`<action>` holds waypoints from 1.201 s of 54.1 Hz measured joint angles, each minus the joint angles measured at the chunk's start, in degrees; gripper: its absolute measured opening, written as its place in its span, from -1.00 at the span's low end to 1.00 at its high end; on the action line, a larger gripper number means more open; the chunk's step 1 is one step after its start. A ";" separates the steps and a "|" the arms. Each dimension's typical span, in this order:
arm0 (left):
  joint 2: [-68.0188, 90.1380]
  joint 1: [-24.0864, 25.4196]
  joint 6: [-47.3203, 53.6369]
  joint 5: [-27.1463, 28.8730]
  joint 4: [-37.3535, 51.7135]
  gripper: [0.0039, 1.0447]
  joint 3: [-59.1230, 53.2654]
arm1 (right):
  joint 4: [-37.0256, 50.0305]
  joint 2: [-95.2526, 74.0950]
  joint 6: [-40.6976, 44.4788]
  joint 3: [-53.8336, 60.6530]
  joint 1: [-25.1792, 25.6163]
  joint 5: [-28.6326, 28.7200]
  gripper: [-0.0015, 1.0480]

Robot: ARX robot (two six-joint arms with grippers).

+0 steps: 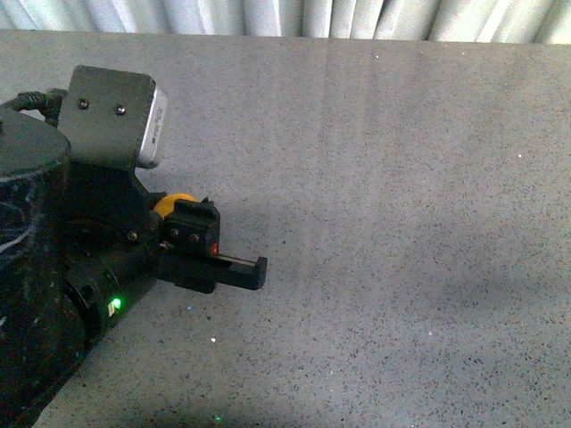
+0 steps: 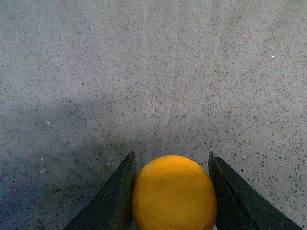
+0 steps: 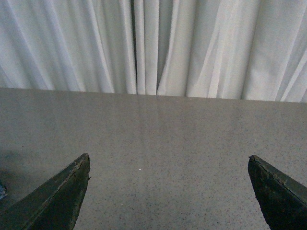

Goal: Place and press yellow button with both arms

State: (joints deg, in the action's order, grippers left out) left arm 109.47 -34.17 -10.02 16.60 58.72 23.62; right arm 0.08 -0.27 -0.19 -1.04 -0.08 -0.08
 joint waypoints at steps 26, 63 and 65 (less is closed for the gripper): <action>2.56 -1.01 -1.25 -0.66 0.15 0.23 1.42 | 0.00 0.00 0.00 0.00 0.00 0.00 0.82; -42.32 15.50 3.45 -8.11 -16.52 0.63 -3.98 | -11.91 -6.99 -4.92 -5.05 -0.28 5.07 0.82; -46.93 19.28 5.73 -6.36 -16.39 0.46 -6.10 | -18.73 -16.28 -8.72 -9.90 -2.38 5.22 0.82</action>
State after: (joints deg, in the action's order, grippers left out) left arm 62.54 -14.90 -4.29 10.24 42.33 17.52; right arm -18.65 -16.56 -8.91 -10.94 -2.46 5.15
